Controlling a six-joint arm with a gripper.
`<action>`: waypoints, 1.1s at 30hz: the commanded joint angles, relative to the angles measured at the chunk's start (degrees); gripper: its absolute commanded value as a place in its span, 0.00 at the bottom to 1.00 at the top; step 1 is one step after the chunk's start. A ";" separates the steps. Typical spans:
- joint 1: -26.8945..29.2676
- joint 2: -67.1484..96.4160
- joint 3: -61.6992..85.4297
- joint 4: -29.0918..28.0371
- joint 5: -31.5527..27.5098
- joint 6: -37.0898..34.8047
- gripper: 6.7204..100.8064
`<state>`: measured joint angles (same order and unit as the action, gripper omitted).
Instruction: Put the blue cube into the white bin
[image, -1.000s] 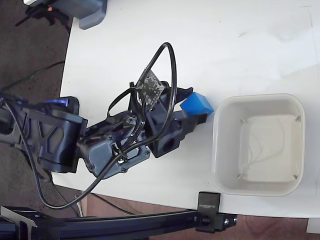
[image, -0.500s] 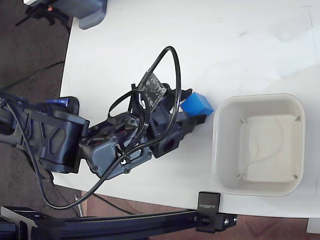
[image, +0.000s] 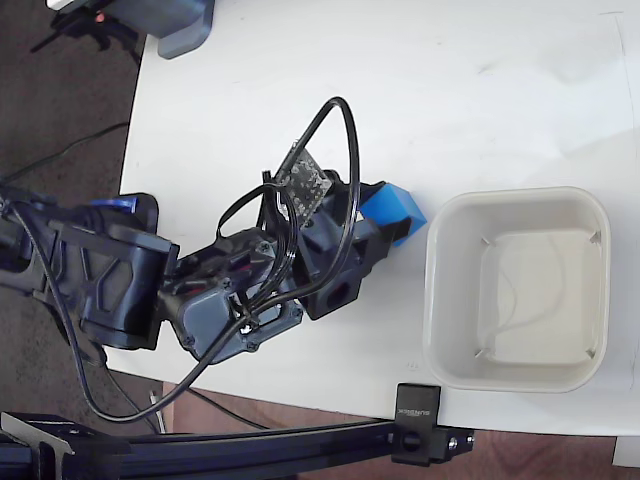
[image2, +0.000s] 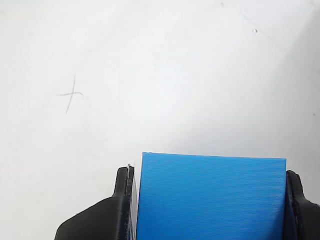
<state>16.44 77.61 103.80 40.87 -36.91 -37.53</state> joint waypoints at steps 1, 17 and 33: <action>0.53 1.67 -2.02 -0.88 0.35 0.26 0.55; -4.92 17.67 -12.48 12.13 16.35 16.17 0.50; -4.39 -0.18 -32.17 -2.90 27.42 32.52 0.55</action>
<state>11.69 77.26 76.11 41.31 -9.93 -5.45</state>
